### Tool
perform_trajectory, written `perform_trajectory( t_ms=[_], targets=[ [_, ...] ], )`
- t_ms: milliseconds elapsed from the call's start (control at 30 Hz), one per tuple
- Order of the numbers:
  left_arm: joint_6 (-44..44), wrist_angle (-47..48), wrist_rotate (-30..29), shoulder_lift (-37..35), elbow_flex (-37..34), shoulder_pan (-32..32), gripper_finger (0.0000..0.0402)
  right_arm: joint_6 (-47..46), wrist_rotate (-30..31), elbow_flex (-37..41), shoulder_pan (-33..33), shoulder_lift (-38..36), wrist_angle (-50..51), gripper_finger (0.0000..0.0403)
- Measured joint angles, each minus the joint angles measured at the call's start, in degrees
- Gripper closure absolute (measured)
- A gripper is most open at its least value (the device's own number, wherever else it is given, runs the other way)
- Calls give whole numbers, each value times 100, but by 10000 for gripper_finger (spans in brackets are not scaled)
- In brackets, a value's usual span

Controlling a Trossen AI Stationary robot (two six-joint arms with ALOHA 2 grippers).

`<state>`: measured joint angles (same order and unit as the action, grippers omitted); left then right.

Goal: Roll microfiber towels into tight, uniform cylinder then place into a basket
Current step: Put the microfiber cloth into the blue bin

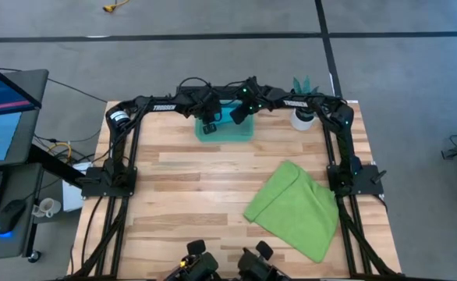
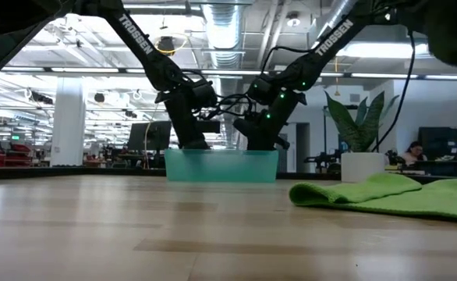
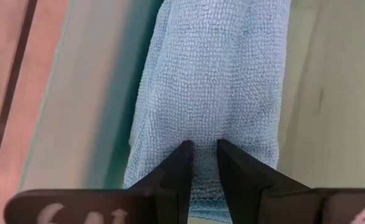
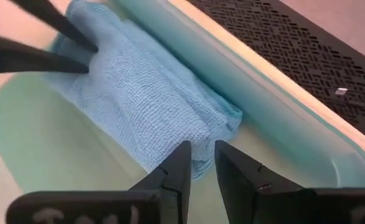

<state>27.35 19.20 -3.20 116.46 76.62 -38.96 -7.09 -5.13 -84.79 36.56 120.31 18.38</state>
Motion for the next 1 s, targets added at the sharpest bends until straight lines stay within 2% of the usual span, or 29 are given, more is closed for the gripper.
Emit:
perform_trajectory(
  t_ms=[233, 433, 500, 1000],
  targets=[
    [0, -83, 35, -7, 9, 2, 331, 263, -405, -1, -94, -282, -205, 308],
    [-4, -64, 35, -9, 9, 2, 331, 411, -615, -29, -213, -98, -301, 308],
    [-5, -52, 37, -9, 9, 2, 331, 372, -596, 13, -191, -47, -39, 308],
    [-42, -8, 103, -17, 55, 4, 331, 107, -316, -9, 28, 89, 30, 308]
  ],
)
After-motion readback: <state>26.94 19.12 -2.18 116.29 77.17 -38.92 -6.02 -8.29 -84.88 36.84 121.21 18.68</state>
